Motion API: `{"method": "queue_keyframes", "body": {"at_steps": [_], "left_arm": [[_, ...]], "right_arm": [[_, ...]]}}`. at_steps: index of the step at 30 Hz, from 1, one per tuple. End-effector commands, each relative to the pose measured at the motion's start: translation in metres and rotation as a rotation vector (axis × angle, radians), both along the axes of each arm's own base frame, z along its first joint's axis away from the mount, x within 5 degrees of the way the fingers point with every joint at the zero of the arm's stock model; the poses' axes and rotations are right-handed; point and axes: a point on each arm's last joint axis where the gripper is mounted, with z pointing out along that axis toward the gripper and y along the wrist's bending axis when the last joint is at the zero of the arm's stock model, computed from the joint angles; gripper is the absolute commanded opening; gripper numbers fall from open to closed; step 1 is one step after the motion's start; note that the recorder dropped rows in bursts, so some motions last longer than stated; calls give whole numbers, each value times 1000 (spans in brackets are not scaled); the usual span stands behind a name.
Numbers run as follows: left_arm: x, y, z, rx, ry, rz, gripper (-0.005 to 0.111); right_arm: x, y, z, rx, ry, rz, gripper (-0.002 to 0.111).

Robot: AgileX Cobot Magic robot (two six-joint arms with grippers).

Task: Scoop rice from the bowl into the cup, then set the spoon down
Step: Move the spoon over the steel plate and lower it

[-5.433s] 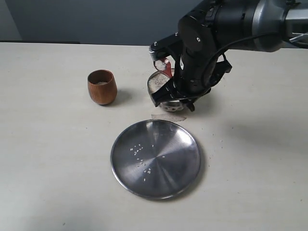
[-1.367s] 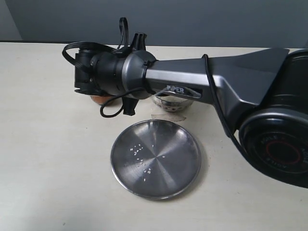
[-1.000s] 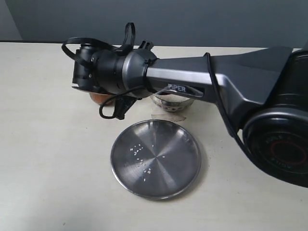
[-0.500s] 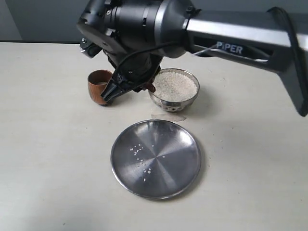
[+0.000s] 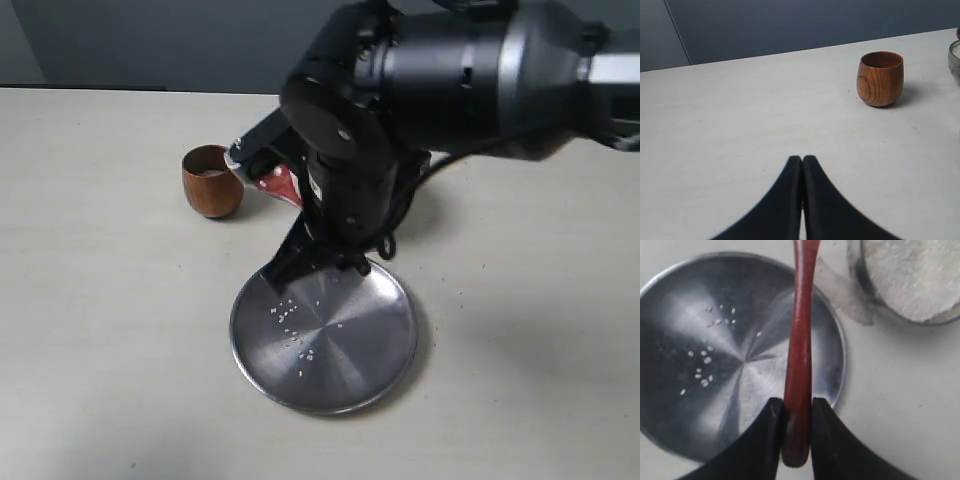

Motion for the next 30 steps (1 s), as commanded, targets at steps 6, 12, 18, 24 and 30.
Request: {"method": "queue_keyframes", "body": {"at_steps": [6, 12, 18, 24, 30], "left_arm": [[0, 0, -1, 4, -4, -1, 0], [0, 0, -1, 4, -4, -1, 0], [0, 0, -1, 4, -4, -1, 0], [0, 0, -1, 4, -4, -1, 0], [0, 0, -1, 4, -4, -1, 0]], "right_arm": [[-48, -41, -61, 91, 127, 2, -1], [-64, -54, -91, 160, 143, -12, -1], [-63, -50, -91, 230, 114, -15, -1], [-60, -46, -90, 278, 85, -14, -1], [-56, -40, -89, 325, 56, -12, -1]]}}
